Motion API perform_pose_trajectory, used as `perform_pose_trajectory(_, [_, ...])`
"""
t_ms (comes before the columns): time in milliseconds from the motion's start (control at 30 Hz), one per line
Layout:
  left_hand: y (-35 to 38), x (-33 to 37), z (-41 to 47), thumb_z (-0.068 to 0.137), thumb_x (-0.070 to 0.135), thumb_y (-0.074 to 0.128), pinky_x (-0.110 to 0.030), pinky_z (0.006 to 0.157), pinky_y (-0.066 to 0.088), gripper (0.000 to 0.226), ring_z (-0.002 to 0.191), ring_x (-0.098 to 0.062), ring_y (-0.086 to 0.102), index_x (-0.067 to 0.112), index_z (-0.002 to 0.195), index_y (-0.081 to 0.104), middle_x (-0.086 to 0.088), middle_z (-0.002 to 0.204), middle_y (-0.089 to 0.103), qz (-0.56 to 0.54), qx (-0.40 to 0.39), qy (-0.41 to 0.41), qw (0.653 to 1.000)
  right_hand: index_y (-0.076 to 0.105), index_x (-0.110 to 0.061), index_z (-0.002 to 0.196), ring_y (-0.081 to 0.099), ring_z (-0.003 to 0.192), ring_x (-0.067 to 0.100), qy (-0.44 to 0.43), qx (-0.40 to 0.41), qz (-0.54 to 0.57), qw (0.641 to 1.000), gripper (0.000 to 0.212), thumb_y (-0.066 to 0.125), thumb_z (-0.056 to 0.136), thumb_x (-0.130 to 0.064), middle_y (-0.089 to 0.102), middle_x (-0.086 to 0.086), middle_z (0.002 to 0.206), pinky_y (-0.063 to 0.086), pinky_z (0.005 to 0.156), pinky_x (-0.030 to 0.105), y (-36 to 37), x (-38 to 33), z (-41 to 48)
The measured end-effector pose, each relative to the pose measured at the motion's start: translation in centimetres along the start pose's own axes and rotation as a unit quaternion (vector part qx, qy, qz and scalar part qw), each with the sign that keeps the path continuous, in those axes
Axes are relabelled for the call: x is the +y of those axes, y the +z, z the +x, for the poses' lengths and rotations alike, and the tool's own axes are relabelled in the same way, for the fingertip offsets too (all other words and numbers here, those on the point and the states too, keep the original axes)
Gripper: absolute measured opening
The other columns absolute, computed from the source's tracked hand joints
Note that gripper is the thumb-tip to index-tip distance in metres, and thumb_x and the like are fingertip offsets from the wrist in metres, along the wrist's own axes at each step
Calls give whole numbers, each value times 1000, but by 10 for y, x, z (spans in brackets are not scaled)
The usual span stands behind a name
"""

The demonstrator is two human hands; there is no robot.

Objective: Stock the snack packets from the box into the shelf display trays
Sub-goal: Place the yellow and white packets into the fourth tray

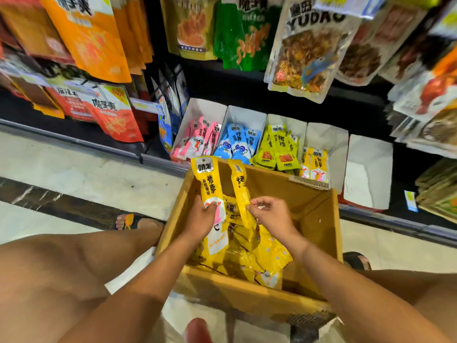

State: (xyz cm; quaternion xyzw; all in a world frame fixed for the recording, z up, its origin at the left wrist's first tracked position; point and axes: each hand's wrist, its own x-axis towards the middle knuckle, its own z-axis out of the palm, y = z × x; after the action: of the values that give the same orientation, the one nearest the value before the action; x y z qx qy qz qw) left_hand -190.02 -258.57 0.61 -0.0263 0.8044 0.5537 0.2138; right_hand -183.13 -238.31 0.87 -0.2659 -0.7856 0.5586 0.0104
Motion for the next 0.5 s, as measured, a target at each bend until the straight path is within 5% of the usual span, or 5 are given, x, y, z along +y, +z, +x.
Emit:
perform_pose_trajectory(100, [14,23,-9,102,24,57,-33,91,51,26,110,-23,65,15,127,60,-4,122,69,-81,-32,-26,996,74,-18,87,63,65,-3,-23,10,21,999,10,83,81,-18,71,-9,78,56,64,27,1,-19,-11])
perform_pose_trajectory(200, [30,28,-7,84,57,68,-55,103,51,51,109,-30,71,21,121,66,-6,115,76,-159,-71,-34,984,74,-20,86,65,69,-5,-49,29,8,998,11,83,80,-19,73,-9,83,54,68,22,-4,-31,-21])
perform_pose_trajectory(267, [34,41,-11,78,62,71,-54,101,53,59,108,-31,73,21,120,66,-7,114,77,-187,-96,-30,977,74,-24,85,67,71,-4,-61,47,-2,997,12,84,79,-24,74,-10,82,54,68,20,-13,-38,-25])
perform_pose_trajectory(367, [38,68,-18,74,58,80,-52,95,57,63,107,-32,73,19,121,64,-9,114,77,-195,-121,-14,973,73,-28,83,69,71,-3,-68,79,-4,995,15,86,77,-30,74,-10,78,56,67,22,-28,-49,-27])
perform_pose_trajectory(500, [46,102,-12,90,22,76,-57,94,57,33,101,-35,73,14,118,61,-16,114,75,-162,-128,3,978,76,-21,90,66,71,-7,-105,61,23,992,7,80,84,-21,74,-10,83,50,66,16,-55,-71,-25])
